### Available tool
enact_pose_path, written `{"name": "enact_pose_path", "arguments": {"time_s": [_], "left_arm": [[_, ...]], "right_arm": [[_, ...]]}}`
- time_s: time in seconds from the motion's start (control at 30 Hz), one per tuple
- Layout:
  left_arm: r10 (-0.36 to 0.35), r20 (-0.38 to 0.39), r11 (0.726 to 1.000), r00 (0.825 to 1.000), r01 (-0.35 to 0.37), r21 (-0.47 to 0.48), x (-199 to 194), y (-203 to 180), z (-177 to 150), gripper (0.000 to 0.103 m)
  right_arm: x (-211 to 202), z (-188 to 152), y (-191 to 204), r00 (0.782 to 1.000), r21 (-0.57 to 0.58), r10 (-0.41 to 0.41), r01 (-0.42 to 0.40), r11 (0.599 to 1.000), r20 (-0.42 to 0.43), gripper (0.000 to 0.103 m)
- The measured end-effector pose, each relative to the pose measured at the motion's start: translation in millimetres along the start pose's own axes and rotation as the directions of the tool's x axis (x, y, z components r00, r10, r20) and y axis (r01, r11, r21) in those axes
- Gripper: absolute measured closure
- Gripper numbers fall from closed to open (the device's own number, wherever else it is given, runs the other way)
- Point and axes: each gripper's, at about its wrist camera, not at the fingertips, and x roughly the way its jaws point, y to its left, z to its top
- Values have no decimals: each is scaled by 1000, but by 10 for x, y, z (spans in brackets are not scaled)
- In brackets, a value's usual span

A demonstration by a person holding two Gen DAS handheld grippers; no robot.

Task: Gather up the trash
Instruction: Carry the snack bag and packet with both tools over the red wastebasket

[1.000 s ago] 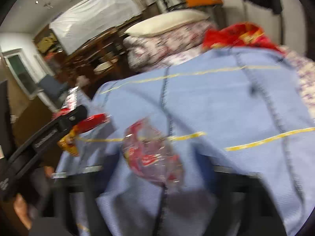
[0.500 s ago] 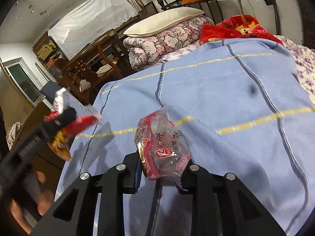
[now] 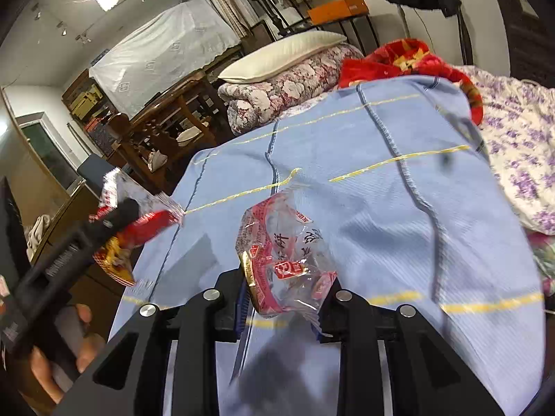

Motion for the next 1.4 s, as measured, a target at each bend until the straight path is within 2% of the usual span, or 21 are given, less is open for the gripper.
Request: {"name": "enact_pose_path", "arguments": {"time_s": [0.37,0.47,0.63,0.83,0.97,1.13,1.27,1.4], "left_arm": [[-34,-16,999,999,34,-28,-742,33,-733,32],[-48,-4,999,999,48,4,-998,-87,-856,32],[-75,61,995,995,71,69,-1444,-390,-870,32],[-132,183,981,974,102,164,-2157,-856,-832,32],[-181,245,965,953,124,232,-2622,-1214,-858,32],[-240,280,937,930,147,316,-2978,-1643,-906,32],[-306,274,900,912,182,396,-3134,-2063,-978,32],[-352,240,864,904,215,456,-3105,-2422,-1069,32]], "right_arm": [[-972,-319,29,996,-65,20,-15,998,81,74],[-1216,-425,44,995,-90,30,-21,996,96,74],[-1677,-520,77,988,-131,41,-21,991,151,74],[-2561,-595,85,955,-179,83,-32,983,284,73],[-3048,-658,29,931,-198,105,-36,980,350,72],[-3554,-728,-130,904,-217,99,-7,976,416,72],[-3845,-762,-335,886,-210,71,30,977,458,72],[-3973,-795,-609,881,-173,26,64,983,473,72]]}}
